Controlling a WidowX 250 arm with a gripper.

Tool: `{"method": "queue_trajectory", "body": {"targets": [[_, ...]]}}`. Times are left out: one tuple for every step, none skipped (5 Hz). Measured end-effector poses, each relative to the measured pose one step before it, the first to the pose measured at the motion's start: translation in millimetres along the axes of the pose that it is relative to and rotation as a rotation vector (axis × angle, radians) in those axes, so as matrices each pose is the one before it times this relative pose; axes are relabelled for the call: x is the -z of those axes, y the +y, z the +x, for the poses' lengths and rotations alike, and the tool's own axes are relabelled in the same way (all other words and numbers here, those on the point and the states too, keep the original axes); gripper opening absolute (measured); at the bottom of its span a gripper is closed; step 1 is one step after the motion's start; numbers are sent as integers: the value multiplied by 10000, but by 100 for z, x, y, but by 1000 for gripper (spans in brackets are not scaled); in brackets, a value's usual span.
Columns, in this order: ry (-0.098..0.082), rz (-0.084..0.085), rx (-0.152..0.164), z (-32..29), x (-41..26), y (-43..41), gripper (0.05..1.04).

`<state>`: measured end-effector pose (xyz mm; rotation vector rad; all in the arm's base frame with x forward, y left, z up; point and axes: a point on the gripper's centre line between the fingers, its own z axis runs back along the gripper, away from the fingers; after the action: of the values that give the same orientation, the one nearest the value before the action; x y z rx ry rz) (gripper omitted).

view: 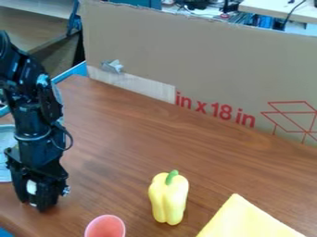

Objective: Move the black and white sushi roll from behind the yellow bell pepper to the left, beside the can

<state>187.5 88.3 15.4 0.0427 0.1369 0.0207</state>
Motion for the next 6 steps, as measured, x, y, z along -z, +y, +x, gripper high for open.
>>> {"method": "queue_trajectory", "body": {"targets": [[30,-6,-354,86,-15,38,668],[386,62,-678,-349,-77,132,914],[37,429,-90,-569,-1586,-690,1001],[-231,696,532,595,-3256,-425,1001],[-427,665,389,207,-3842,-1000,1001],[-1186,486,1538,416,-4969,-3346,1001]]}}
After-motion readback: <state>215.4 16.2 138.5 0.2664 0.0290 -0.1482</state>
